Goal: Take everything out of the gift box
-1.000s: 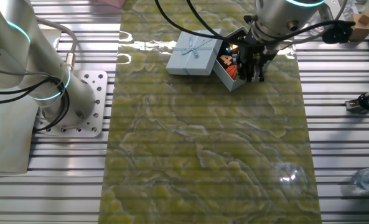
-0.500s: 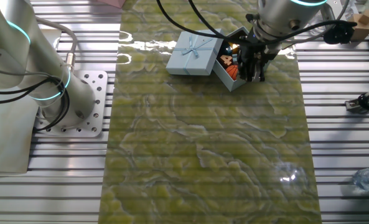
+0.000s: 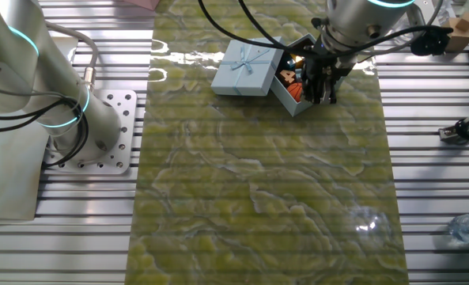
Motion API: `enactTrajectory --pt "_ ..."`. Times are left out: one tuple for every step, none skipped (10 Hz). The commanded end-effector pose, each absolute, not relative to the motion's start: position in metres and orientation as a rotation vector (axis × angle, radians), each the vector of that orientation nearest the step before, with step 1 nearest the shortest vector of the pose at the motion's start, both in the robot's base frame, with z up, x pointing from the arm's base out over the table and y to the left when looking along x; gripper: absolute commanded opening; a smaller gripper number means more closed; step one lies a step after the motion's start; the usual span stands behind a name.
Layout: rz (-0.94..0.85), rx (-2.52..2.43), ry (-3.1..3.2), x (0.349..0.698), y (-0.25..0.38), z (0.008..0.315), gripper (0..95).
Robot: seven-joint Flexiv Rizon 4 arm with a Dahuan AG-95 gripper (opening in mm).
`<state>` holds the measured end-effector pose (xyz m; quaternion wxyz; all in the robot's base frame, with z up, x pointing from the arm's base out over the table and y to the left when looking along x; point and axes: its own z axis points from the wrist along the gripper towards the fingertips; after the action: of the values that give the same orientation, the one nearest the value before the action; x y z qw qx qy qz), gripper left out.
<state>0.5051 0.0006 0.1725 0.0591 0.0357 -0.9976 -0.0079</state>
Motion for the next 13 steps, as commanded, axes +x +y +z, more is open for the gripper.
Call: enactTrajectory --pt "-0.023 0.107 -3.027 0.5052 0.0004 0.1731 0.0" --pt "-0.024 0.104 -3.028 0.5052 0.0004 0.1731 0.0" --pt "-0.024 0.102 -3.027 0.5052 0.0003 0.1732 0.0" --pt "-0.024 0.101 -3.028 0.5052 0.0003 0.1732 0.0" --pt "-0.025 0.106 -3.027 0.5052 0.0003 0.1732 0.0" --pt "-0.023 0.106 -3.027 0.5052 0.0003 0.1732 0.0" --pt "-0.019 0.107 -3.027 0.5050 0.0001 0.1734 0.0" --pt "-0.020 0.107 -3.027 0.5049 0.0000 0.1735 0.0" --pt "-0.022 0.111 -3.027 0.5049 0.0000 0.1735 0.0" --pt "-0.027 0.114 -3.026 0.5054 0.0001 0.1738 0.0" --pt "-0.024 0.112 -3.025 0.5055 0.0001 0.1739 0.0" --pt "-0.021 0.110 -3.022 0.5072 0.0003 0.1750 0.0" --pt "-0.018 0.105 -3.019 0.5094 0.0005 0.1764 0.0"
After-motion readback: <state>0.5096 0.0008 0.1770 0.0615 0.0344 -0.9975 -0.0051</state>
